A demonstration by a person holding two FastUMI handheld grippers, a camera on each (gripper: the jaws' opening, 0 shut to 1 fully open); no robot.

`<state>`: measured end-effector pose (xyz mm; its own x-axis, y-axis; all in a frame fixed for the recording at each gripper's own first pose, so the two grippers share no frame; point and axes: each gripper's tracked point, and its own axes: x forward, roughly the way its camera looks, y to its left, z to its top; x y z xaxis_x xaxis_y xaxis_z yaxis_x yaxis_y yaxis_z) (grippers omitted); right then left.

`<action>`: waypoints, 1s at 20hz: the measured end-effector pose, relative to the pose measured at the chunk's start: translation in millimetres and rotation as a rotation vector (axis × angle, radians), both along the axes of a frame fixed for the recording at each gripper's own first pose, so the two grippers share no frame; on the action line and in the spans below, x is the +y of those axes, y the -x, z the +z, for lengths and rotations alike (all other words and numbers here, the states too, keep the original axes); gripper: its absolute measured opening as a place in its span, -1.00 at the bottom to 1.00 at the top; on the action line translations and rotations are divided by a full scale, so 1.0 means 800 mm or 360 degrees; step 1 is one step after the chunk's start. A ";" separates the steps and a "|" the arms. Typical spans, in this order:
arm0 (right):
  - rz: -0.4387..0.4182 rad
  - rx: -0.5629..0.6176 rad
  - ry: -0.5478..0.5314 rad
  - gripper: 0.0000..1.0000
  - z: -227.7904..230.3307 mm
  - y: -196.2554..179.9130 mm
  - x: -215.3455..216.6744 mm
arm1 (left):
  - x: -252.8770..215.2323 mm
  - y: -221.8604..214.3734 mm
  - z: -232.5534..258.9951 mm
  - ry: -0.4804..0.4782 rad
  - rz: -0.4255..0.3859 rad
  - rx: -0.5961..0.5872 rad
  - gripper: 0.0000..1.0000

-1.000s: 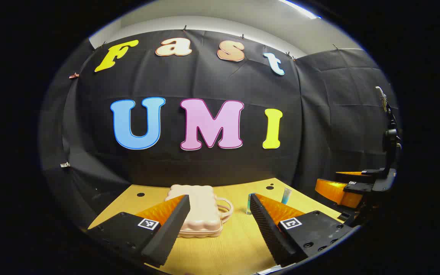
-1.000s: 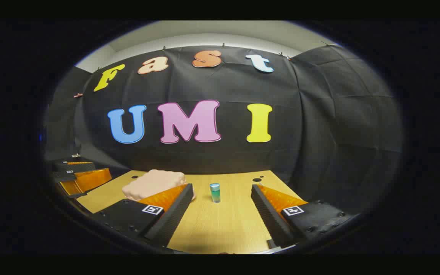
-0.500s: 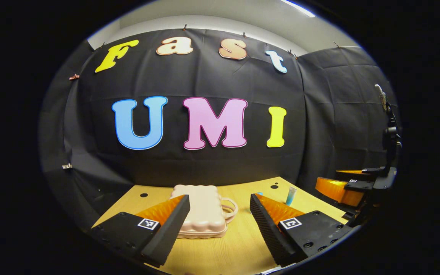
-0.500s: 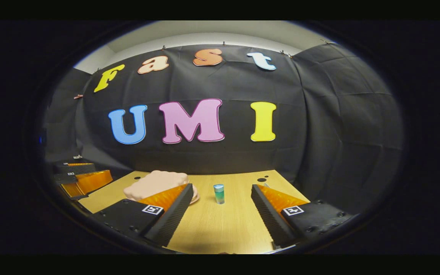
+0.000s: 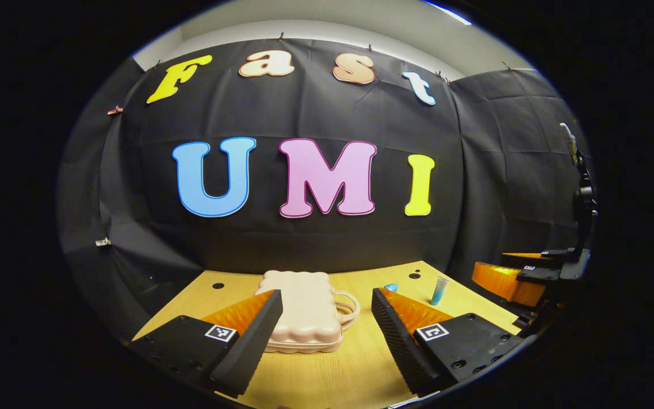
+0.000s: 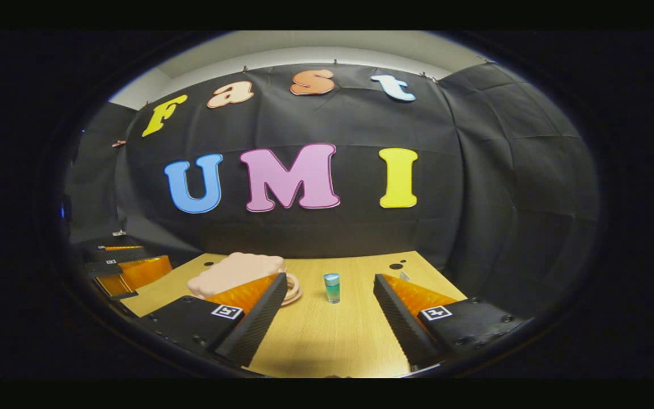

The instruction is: First open the suitcase, pack the skin care products into it, and then close the suitcase.

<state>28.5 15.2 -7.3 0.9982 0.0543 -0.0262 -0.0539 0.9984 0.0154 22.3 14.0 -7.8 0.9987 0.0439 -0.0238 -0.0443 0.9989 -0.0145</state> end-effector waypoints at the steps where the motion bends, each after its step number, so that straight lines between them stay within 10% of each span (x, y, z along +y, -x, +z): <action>1: 0.0000 0.0000 0.0005 0.94 0.000 -0.001 -0.001 | -0.003 -0.006 0.001 -0.0004 -0.0016 0.0003 0.98; 20: 0.0029 0.0186 0.0157 0.94 -0.080 -0.061 -0.068 | -0.096 -0.303 -0.164 0.0133 -0.0083 0.0611 0.96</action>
<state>77.4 -39.0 -71.2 0.9869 0.0637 -0.1480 -0.0755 0.9943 -0.0757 264.5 -62.9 -139.0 0.9173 -0.0242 -0.3974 -0.0118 0.9961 -0.0878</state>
